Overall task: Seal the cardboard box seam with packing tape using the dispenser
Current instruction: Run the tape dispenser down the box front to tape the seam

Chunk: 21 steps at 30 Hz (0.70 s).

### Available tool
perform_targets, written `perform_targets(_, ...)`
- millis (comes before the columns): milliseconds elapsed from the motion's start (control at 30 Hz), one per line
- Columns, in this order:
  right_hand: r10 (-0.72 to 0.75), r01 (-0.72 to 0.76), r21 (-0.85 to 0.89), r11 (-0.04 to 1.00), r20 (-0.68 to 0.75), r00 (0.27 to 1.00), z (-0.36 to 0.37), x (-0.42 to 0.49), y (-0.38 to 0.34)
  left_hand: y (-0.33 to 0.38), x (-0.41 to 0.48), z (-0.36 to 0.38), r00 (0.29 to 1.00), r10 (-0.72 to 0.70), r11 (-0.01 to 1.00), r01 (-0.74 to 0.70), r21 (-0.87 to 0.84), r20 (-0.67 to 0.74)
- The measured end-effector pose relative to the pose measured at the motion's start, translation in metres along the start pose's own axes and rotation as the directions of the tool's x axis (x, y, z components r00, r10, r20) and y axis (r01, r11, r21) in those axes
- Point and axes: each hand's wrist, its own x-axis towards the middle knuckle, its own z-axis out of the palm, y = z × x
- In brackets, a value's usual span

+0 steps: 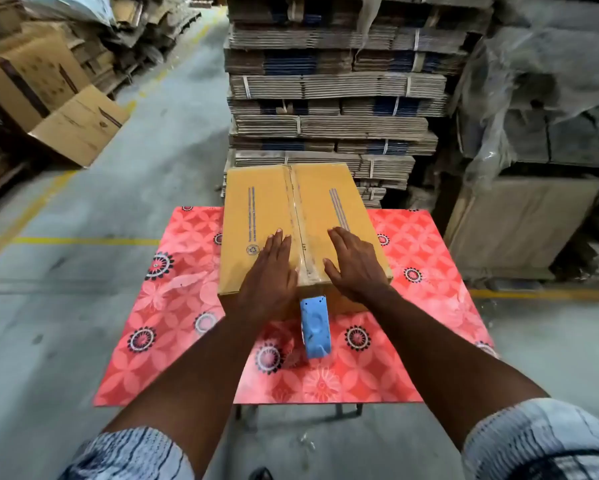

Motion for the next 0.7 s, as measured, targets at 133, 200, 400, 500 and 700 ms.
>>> perform_targets(133, 0.07, -0.07, 0.014, 0.997, -0.01, 0.997, 0.024, 0.005, 0.03, -0.021, 0.002, 0.026, 0.998, -0.06, 0.997, 0.06, 0.046, 0.0)
perform_targets(200, 0.044, -0.043, 0.029, 0.999, -0.025, 0.999, 0.044, 0.009, 0.044, -0.029, 0.008, 0.043, 0.998, -0.07, 0.996, 0.07, 0.06, -0.001)
perform_targets(400, -0.103, 0.094, -0.061, 0.994, -0.165, 0.981, 0.077, 0.014, 0.062, -0.039, 0.019, 0.066, 0.996, -0.044, 0.973, 0.059, 0.225, -0.071)
perform_targets(500, -0.124, 0.108, -0.085, 0.991, -0.213, 0.969, 0.082, 0.013, 0.063, -0.04, 0.015, 0.068, 0.993, -0.025, 0.968, 0.054, 0.245, -0.119)
perform_targets(700, -0.076, 0.061, -0.064, 0.996, -0.255, 0.964, 0.086, 0.012, 0.066, -0.039, 0.013, 0.07, 0.986, 0.019, 0.961, 0.028, 0.276, -0.166)
